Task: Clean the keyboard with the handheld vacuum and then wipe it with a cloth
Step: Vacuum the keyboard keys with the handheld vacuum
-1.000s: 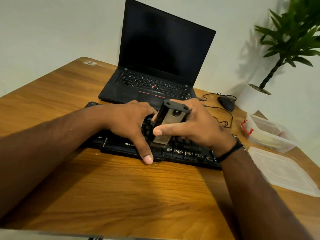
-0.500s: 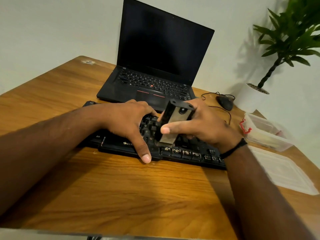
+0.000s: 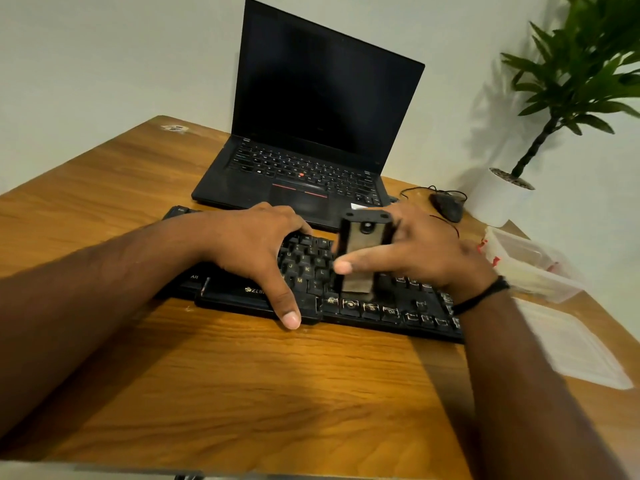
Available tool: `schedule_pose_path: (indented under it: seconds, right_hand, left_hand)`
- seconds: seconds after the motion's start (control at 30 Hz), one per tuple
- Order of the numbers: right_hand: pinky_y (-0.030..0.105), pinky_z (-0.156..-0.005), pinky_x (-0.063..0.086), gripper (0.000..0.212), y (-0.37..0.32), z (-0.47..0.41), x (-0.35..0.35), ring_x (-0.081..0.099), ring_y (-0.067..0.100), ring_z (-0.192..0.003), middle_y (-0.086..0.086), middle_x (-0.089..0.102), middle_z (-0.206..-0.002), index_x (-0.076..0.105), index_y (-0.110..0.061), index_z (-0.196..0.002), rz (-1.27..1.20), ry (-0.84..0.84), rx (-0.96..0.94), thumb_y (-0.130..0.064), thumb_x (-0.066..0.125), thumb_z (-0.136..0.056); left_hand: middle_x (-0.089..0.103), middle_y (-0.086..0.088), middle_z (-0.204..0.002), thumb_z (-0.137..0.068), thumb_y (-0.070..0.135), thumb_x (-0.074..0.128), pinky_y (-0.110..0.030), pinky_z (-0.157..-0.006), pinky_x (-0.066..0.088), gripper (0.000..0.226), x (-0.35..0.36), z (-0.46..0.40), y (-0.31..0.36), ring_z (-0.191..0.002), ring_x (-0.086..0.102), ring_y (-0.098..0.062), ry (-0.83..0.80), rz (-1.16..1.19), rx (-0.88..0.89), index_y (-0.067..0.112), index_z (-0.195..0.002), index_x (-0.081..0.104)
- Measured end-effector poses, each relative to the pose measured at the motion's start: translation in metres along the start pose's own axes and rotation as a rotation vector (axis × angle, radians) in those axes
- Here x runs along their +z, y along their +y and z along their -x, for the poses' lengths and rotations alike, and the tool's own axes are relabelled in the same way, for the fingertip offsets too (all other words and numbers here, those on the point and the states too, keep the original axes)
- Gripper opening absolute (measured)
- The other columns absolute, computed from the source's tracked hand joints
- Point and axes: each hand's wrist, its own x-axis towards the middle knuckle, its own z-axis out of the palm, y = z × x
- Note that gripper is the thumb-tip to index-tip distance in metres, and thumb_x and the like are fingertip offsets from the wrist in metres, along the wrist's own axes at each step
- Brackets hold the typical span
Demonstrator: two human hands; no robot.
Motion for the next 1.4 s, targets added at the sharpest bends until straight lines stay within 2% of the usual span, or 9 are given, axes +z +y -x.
schedule_pose_path:
  seconds: [0.07,0.2,0.4,0.53,0.77,0.9,0.97,1.2,1.4]
  right_hand:
    - [0.040,-0.072,0.057,0.038,-0.004,-0.009,0.017,0.067,0.039,-0.078,0.031,0.066,-0.086,0.065,0.012,-0.094,-0.030,0.034,-0.049,-0.016,0.082,-0.077]
    - [0.044,-0.077,0.059,0.042,0.000,-0.003,0.007,0.071,0.033,-0.082,0.020,0.072,-0.089,0.069,0.005,-0.096,0.011,0.086,0.005,-0.026,0.084,-0.073]
    - [0.013,-0.056,0.049,0.032,-0.003,0.023,-0.008,0.068,0.005,-0.064,0.009,0.071,-0.080,0.066,0.007,-0.094,-0.012,0.176,0.155,-0.015,0.079,-0.074]
    - [0.033,-0.068,0.059,0.031,-0.018,-0.003,0.035,0.073,0.018,-0.081,0.007,0.075,-0.093,0.070,-0.010,-0.102,-0.048,0.199,0.150,-0.017,0.085,-0.075]
    - [0.026,-0.064,0.058,0.016,-0.038,0.009,0.045,0.069,0.009,-0.074,0.007,0.071,-0.084,0.068,-0.008,-0.089,0.032,0.286,0.198,-0.014,0.079,-0.080]
    - [0.049,-0.069,0.062,0.023,-0.032,0.035,0.025,0.073,0.027,-0.084,0.015,0.073,-0.096,0.064,-0.009,-0.099,0.119,0.429,0.367,-0.017,0.078,-0.081]
    - [0.046,-0.065,0.062,0.022,-0.032,0.030,0.035,0.073,0.027,-0.081,0.013,0.073,-0.094,0.065,-0.014,-0.098,0.076,0.475,0.356,-0.020,0.079,-0.081]
    - [0.043,-0.076,0.062,0.021,-0.028,-0.014,0.085,0.073,0.022,-0.085,0.011,0.075,-0.090,0.071,-0.006,-0.097,-0.107,0.459,0.122,-0.022,0.078,-0.084]
    - [0.025,-0.060,0.054,0.031,-0.007,0.010,0.043,0.065,0.015,-0.072,0.000,0.069,-0.080,0.068,-0.012,-0.085,0.355,0.764,0.350,-0.042,0.073,-0.086]
  left_hand:
    - [0.031,0.020,-0.137,-0.029,0.081,0.084,-0.039,-0.113,0.035,0.139,0.001,-0.002,-0.004,-0.134,0.027,-0.010,-0.004,-0.014,0.002,0.034,-0.148,0.030]
    - [0.030,0.021,-0.138,-0.037,0.071,0.085,-0.036,-0.112,0.034,0.132,0.002,-0.001,-0.005,-0.132,0.025,-0.007,0.007,0.004,0.014,0.035,-0.150,0.028]
    - [0.032,0.021,-0.140,-0.031,0.081,0.083,-0.045,-0.114,0.037,0.139,0.005,-0.002,-0.010,-0.134,0.026,-0.009,0.027,0.010,0.066,0.038,-0.152,0.029]
    - [0.034,0.020,-0.142,-0.033,0.081,0.084,-0.044,-0.114,0.037,0.133,0.005,-0.002,-0.010,-0.137,0.029,-0.012,0.039,0.037,0.128,0.039,-0.149,0.034]
    - [0.037,0.016,-0.135,-0.034,0.080,0.084,-0.042,-0.109,0.041,0.118,0.004,-0.003,-0.011,-0.127,0.033,-0.011,0.060,0.035,0.170,0.036,-0.136,0.044]
    - [0.036,0.017,-0.135,-0.029,0.084,0.078,-0.041,-0.111,0.039,0.133,0.004,-0.001,-0.010,-0.127,0.032,-0.009,0.079,0.017,0.163,0.035,-0.147,0.039]
    - [0.037,0.017,-0.133,-0.028,0.085,0.077,-0.042,-0.111,0.040,0.134,0.005,-0.003,-0.010,-0.127,0.035,-0.010,0.086,0.021,0.162,0.034,-0.146,0.042]
    - [0.064,0.024,-0.098,-0.044,0.051,0.100,-0.028,-0.084,0.054,0.060,0.009,-0.006,-0.016,-0.101,0.062,-0.003,0.100,0.197,0.245,0.048,-0.094,0.065]
    - [0.036,0.013,-0.141,-0.046,0.068,0.091,-0.037,-0.110,0.037,0.125,0.006,-0.001,-0.008,-0.131,0.031,-0.011,0.098,-0.003,0.178,0.030,-0.151,0.037]
